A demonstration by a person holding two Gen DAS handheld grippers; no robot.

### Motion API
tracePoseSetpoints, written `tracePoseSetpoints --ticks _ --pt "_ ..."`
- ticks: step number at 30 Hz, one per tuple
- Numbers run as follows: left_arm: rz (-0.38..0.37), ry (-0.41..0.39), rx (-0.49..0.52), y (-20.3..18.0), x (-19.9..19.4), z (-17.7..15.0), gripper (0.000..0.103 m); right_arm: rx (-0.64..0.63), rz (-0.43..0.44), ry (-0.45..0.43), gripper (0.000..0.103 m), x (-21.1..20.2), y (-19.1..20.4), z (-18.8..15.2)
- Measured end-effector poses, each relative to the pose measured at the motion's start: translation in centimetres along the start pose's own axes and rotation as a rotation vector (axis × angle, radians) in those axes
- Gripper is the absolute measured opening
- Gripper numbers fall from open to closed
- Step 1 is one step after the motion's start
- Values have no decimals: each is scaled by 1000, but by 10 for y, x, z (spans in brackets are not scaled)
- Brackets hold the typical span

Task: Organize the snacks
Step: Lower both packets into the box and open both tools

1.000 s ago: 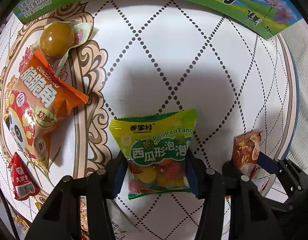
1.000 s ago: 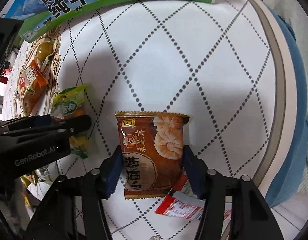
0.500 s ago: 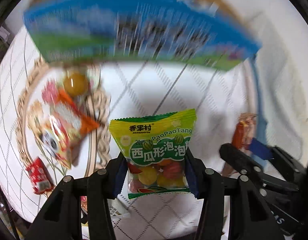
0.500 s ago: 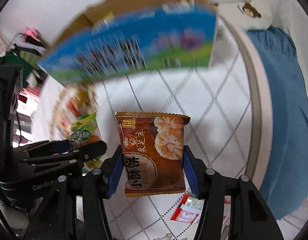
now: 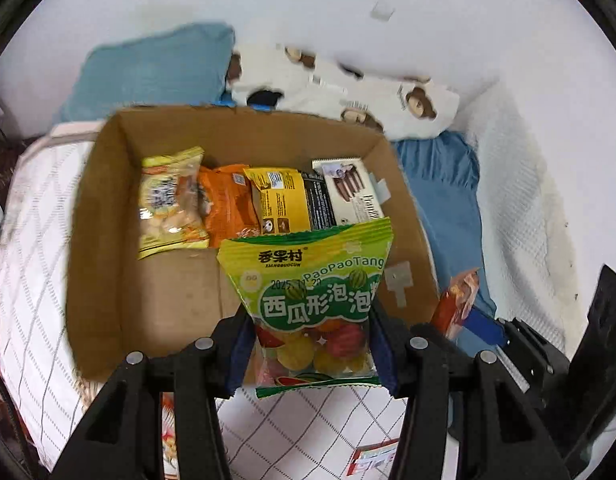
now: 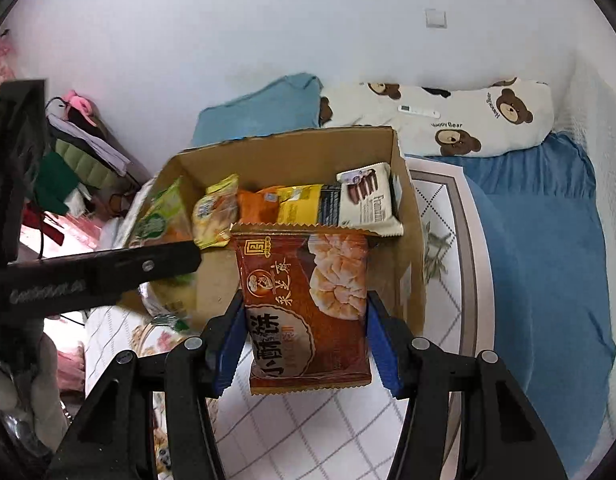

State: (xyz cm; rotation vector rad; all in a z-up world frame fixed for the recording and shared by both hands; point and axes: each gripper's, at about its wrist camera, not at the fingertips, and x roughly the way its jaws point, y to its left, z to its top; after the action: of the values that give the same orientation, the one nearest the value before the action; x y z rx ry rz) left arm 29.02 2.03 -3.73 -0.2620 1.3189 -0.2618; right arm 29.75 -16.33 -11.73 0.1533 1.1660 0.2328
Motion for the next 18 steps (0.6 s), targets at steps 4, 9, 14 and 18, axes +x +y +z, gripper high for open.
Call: tracePoseSetpoints --ticks 4,9,14,18 --pt "-46 149 -82 10 54 27 48 -5 -34 74 58 41 -4 23" --pt "-57 262 -94 4 92 31 48 0 -44 177 59 75 -12 29" --pt "-32 302 -101 3 109 29 69 39 -70 241 83 92 -26 28" --pt "-36 264 -116 9 98 30 92 52 -59 261 99 94 -29 27"
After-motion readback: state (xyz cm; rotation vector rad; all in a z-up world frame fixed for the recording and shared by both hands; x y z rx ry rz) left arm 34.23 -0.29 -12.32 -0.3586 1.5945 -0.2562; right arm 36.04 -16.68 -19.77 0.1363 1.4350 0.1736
